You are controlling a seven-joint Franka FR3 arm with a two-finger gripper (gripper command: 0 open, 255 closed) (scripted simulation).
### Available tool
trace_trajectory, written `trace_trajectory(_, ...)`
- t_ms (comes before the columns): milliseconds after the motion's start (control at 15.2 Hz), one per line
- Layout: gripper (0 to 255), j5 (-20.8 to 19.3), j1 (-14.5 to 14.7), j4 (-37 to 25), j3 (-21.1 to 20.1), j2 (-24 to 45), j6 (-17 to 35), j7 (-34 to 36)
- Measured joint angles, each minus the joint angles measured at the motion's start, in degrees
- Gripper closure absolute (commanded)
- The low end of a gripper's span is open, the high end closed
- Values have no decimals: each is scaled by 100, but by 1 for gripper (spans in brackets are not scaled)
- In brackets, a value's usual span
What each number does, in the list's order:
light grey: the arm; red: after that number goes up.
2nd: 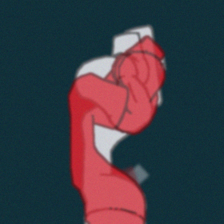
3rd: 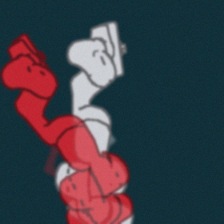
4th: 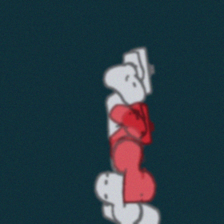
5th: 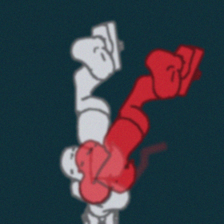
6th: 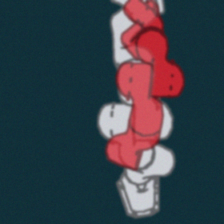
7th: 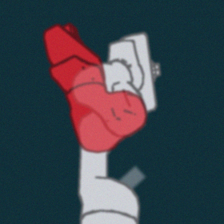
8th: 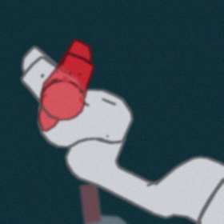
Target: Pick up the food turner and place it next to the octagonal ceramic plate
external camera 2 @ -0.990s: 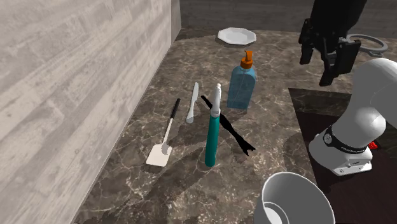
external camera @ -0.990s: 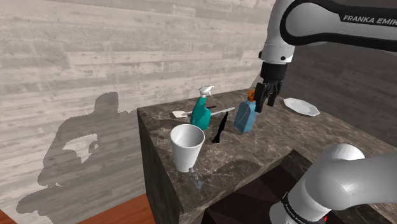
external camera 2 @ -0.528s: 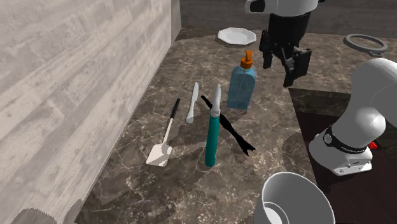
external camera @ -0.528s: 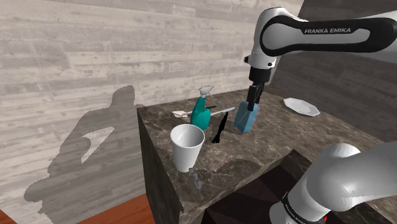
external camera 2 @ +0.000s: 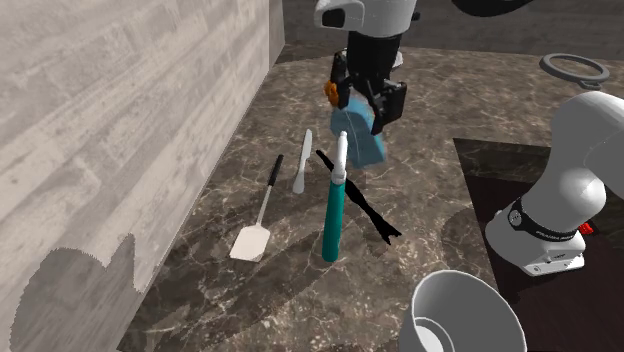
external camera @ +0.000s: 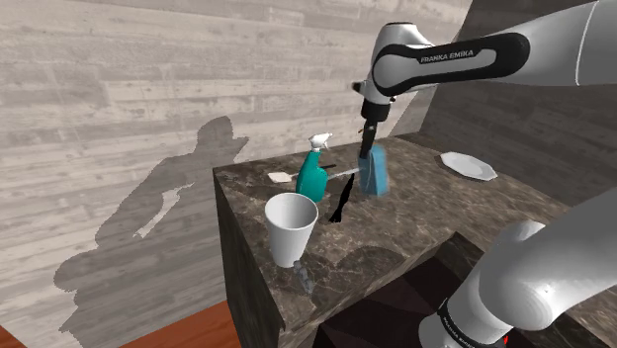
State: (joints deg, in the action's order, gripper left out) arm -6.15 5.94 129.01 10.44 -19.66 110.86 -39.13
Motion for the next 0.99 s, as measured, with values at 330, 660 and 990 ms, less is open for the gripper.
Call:
trace_trajectory(330, 0, 69, 179, -615, 139, 1072, 572, -1139)
trace_trajectory(660, 0, 236, 280, -1268, 151, 2121, 435, -2249)
trace_trajectory(990, 0, 398, 323, -2053, 3, 3049, 619, -3248)
